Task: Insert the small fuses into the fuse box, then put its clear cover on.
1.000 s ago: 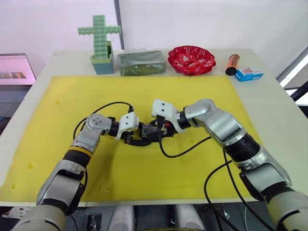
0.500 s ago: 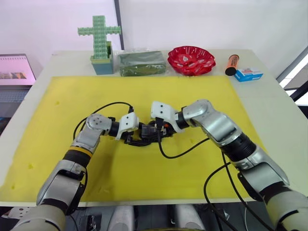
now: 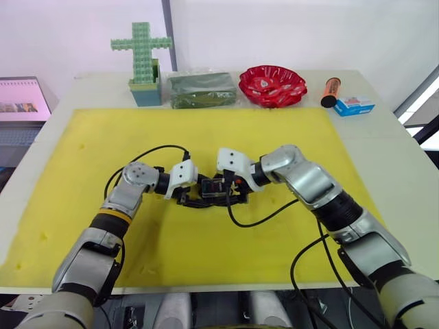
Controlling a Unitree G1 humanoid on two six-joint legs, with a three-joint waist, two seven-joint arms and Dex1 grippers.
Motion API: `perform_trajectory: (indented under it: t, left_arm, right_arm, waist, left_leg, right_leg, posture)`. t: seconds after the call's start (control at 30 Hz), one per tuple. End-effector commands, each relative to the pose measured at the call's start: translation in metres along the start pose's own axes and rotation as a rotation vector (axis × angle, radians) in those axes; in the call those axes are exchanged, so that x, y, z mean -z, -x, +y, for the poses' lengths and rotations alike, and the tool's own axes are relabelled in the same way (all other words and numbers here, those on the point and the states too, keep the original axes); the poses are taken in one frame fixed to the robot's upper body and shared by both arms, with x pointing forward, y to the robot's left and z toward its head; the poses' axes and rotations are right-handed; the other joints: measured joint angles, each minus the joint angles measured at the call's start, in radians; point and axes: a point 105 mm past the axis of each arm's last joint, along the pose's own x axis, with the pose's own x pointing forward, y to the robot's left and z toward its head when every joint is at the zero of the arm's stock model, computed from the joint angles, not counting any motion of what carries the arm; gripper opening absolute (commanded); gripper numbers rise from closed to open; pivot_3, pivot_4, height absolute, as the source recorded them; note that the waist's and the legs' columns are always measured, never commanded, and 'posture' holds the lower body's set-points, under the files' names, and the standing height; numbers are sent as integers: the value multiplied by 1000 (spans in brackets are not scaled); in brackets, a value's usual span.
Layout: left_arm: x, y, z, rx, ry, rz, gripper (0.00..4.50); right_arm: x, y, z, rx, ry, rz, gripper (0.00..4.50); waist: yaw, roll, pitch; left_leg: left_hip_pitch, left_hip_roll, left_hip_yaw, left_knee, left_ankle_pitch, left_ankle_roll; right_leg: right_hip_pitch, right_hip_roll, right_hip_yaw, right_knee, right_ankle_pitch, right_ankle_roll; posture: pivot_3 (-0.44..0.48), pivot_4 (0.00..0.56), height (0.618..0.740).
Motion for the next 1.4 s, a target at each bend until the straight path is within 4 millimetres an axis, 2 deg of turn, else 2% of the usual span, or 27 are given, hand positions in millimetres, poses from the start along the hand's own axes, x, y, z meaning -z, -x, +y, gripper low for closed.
perform_trajectory:
  t: [0.03,0.33,0.63,0.77,0.9,1.1,1.17,1.4]
  left_arm:
    - [9,0,-3,-1,19,36,2832]
    - [10,2,-4,-10,23,38,2832]
    - [9,0,-3,-11,25,34,2832]
    - [9,1,-3,-16,26,33,2832]
    - [9,1,-2,-18,27,32,2832]
    - [10,1,-3,-18,29,33,2832]
    - [10,1,-3,-18,29,34,2832]
    - [10,2,-2,-20,30,35,2832]
  right_arm:
    - [-14,10,-7,30,29,-43,3821]
    - [-23,24,-8,20,38,-63,3821]
    - [-46,43,2,-20,69,-121,3821]
    - [-54,53,-2,22,76,-156,3821]
    - [-53,56,-1,31,54,-207,2885]
    - [-50,51,-4,68,15,-302,609]
    - [-49,50,-5,74,4,-317,17]
    - [-45,49,-2,49,-46,-379,17]
  waist:
    - [0,0,0]
    - [-1,0,0]
    - [0,0,0]
    - [0,0,0]
    - [0,0,0]
    - [-1,0,0]
    - [0,0,0]
    - [0,0,0]
  left_leg:
    - [0,0,0,0,0,0]
    - [0,0,0,0,0,0]
    - [0,0,0,0,0,0]
    - [0,0,0,0,0,0]
    - [0,0,0,0,0,0]
    - [0,0,0,0,0,0]
    - [0,0,0,0,0,0]
    - [0,0,0,0,0,0]
  right_leg:
    - [0,0,0,0,0,0]
    - [0,0,0,0,0,0]
    - [0,0,0,0,0,0]
    - [0,0,0,0,0,0]
    - [0,0,0,0,0,0]
    - [0,0,0,0,0,0]
    - [0,0,0,0,0,0]
    - [0,0,0,0,0,0]
  posture:
    - [0,150,740]
    - [0,150,740]
    - [0,150,740]
    - [0,150,740]
    - [0,150,740]
    - [0,150,740]
    - [0,150,740]
    - [0,150,740]
